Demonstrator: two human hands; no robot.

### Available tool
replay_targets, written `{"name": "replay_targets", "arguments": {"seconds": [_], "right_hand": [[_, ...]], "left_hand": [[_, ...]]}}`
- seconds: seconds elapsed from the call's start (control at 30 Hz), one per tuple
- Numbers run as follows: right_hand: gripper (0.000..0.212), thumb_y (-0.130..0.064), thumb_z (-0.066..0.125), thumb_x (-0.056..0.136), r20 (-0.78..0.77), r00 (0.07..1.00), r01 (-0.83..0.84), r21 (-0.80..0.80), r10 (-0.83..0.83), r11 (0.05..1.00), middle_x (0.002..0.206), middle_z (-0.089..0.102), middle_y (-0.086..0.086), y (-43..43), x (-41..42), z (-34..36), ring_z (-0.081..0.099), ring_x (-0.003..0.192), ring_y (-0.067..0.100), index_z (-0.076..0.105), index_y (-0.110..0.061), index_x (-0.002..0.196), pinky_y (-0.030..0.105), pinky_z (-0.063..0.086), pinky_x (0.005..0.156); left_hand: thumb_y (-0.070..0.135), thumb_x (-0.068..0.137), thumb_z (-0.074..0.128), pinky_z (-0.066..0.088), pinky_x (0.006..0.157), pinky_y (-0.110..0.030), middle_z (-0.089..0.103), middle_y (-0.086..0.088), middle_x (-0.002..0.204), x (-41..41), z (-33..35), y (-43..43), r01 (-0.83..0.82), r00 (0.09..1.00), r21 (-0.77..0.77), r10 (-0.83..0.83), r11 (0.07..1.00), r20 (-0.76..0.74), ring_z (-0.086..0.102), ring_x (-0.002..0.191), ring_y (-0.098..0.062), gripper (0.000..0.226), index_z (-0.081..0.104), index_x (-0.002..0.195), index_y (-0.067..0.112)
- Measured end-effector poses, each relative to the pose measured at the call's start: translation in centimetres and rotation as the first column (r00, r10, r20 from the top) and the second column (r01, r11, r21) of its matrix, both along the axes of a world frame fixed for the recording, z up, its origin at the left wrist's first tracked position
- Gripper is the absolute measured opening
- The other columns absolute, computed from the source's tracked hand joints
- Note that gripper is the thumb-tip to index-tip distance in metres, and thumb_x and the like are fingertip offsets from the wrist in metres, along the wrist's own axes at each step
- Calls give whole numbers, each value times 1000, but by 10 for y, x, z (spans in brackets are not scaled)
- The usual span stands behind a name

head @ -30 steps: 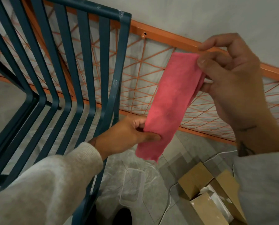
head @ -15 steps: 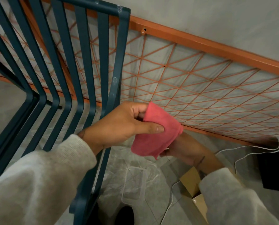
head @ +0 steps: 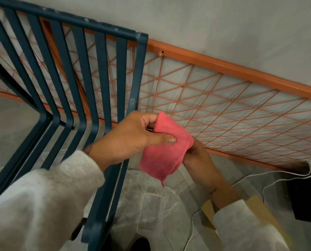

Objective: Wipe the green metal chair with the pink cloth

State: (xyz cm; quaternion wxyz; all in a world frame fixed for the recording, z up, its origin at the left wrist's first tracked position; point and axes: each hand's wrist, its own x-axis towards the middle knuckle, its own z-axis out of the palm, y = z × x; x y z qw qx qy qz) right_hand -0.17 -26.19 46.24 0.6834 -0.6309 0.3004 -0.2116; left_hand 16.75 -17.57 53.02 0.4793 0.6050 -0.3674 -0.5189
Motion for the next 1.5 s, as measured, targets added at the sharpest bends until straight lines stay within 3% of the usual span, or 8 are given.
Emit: {"name": "replay_targets", "arguments": {"seconds": [0.2, 0.33, 0.5, 0.7, 1.07, 1.2, 1.4, 1.5], "right_hand": [[23, -5, 61, 89, -37, 996, 87, 70, -84, 994, 103, 74, 14, 14, 11, 32, 67, 100, 38, 74, -16, 105, 53, 54, 88], [26, -13, 51, 98, -10, 990, 135, 332, -139, 934, 106, 72, 20, 32, 14, 63, 67, 95, 29, 77, -12, 99, 42, 53, 85], [56, -57, 47, 91, -15, 993, 106, 510, -115, 854, 119, 70, 10, 55, 21, 111, 65, 112, 27, 63, -16, 126, 49, 50, 96], [24, -20, 66, 90, -16, 997, 75, 291, -74, 954, 112, 73, 4, 78, 26, 138, 68, 106, 25, 67, -22, 114, 55, 50, 96], [23, -31, 67, 89, -95, 993, 85, 202, -67, 976, 110, 73, -3, 95, 77, 153, 67, 105, 20, 69, -27, 111, 51, 53, 94], [23, -32, 65, 89, -153, 984, 132, 258, -94, 957, 114, 72, -1, 99, 106, 141, 67, 106, 23, 67, -28, 112, 50, 53, 94], [22, -30, 63, 93, -261, 956, 203, 251, -135, 946, 110, 73, -3, 118, 143, 117, 69, 99, 16, 65, -28, 114, 38, 57, 89], [27, -26, 67, 90, -329, 899, 333, 85, -289, 939, 111, 66, -8, 126, 158, 105, 66, 95, 7, 54, -37, 111, 22, 56, 76]], "left_hand": [[10, 68, 83, 60, 82, -33, 78, -2, 93, 0, 38, 0, -189, 981, -12, 189, 982, -46, 74, 89, -16, 29, 76, 96, 11], [11, 70, 84, 60, 79, -31, 78, 0, 91, -5, 60, 6, -312, 949, 18, 313, 950, -41, 74, 87, -15, 27, 76, 96, 12], [14, 75, 82, 60, 82, -35, 77, -5, 95, -3, 96, 19, -420, 907, 34, 420, 907, 0, 74, 90, -20, 27, 75, 101, 7], [19, 83, 75, 60, 80, -33, 76, -7, 101, 8, 130, 44, -342, 929, 117, 355, 932, -107, 73, 95, -21, 25, 73, 106, 7], [56, 80, 69, 58, 89, -42, 75, -11, 100, 67, 118, 83, -404, 914, 209, 382, 891, 137, 70, 99, -28, 53, 70, 100, 7], [65, 80, 61, 50, 98, -39, 75, -4, 109, 90, 87, 97, -161, 946, 358, 248, 919, -211, 69, 106, -21, 60, 68, 116, 18], [38, 80, 76, 53, 96, -41, 74, -4, 112, 134, 51, 92, -85, 946, 354, 187, 931, -264, 70, 103, -21, 41, 68, 114, 17], [21, 83, 75, 59, 84, -38, 74, -6, 106, 150, 34, 85, -43, 960, 367, 140, 929, -241, 72, 95, -21, 30, 66, 112, 14]]}}
